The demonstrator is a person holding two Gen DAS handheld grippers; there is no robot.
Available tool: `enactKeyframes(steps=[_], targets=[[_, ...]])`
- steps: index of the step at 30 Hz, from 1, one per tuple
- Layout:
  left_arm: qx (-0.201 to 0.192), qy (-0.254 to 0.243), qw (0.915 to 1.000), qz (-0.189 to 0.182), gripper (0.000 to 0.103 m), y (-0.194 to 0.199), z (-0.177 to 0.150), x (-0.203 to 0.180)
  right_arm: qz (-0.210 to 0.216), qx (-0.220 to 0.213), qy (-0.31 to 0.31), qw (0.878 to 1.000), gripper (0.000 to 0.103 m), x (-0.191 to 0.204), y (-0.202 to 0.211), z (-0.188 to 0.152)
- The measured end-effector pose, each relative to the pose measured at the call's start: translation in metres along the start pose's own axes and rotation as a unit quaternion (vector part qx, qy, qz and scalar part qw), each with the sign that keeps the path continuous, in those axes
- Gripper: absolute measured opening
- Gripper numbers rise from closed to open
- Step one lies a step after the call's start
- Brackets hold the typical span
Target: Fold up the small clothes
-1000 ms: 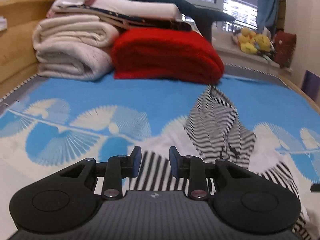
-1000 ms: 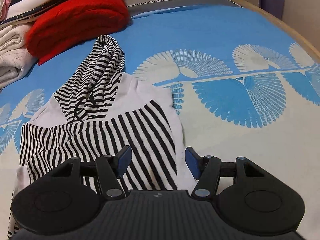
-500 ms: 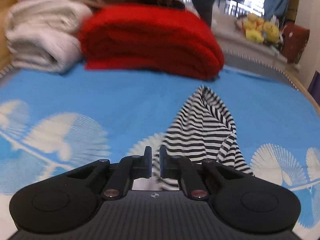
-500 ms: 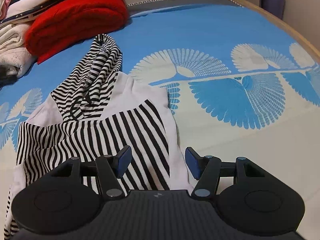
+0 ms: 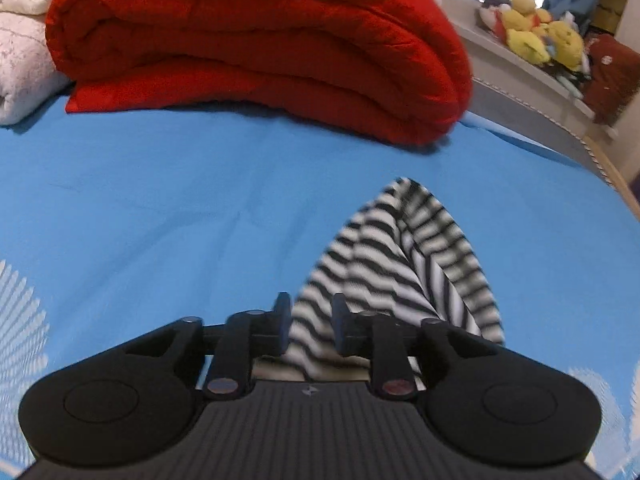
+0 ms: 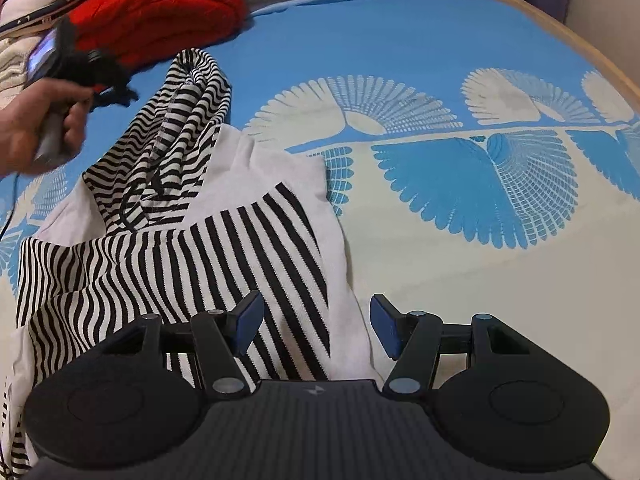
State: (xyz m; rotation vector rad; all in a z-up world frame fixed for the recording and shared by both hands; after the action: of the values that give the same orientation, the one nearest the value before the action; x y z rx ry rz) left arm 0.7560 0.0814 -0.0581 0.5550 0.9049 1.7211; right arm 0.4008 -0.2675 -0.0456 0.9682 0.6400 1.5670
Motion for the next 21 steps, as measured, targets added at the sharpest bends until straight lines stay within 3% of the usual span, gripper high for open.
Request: enactKeyframes(steps=[6, 10, 11, 12, 13, 17, 19, 21], targets=[[0.021, 0.001, 0.9997, 0.009, 0.033, -0.037, 0.012, -0.007, -0.006, 0.007, 0.002, 1.0, 0.061, -0.002, -0.006, 0.0], [0.034, -0.04, 0.9986, 0.004, 0.032, -0.049, 0.01, -0.021, -0.014, 0.006, 0.001, 1.0, 0.061, -0.006, -0.006, 0.001], [0.031, -0.058, 0.9978, 0.006, 0.023, -0.049, 0.009, -0.024, -0.014, 0.007, 0.0, 1.0, 0.061, -0.006, -0.006, 0.001], [0.028, -0.075, 0.9968, 0.003, 0.002, -0.046, 0.009, -0.027, -0.014, 0.006, -0.002, 1.0, 0.061, -0.007, -0.006, 0.002], [0.026, -0.083, 0.9962, -0.002, 0.001, -0.042, 0.008, -0.027, -0.014, 0.005, -0.004, 1.0, 0.061, -0.007, -0.005, 0.002], [-0.017, -0.091, 0.995, -0.037, 0.001, 0.003, 0.003, -0.018, -0.019, -0.003, -0.004, 1.0, 0.061, -0.008, 0.005, 0.0], [-0.051, -0.126, 0.9886, -0.064, 0.001, 0.047, -0.011, -0.015, -0.019, -0.004, -0.005, 1.0, 0.061, -0.008, 0.009, -0.001], [-0.088, -0.169, 0.9769, -0.096, 0.001, 0.105, -0.037, -0.009, -0.016, -0.011, -0.016, 1.0, 0.061, -0.01, 0.016, -0.001]])
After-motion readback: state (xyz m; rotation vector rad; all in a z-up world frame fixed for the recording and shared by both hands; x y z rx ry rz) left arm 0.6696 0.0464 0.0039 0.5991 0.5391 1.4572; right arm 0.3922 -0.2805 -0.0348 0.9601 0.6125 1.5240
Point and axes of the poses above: each gripper's, at about its wrist camera, not at the fingertips, and y roughly against the way its jaws point, x to its left, z to its top, the point moved 1 cm from there along -y, roughly the way its jaws point, and after that the axes turned 7 degrees about z, right-handed, at the moved point
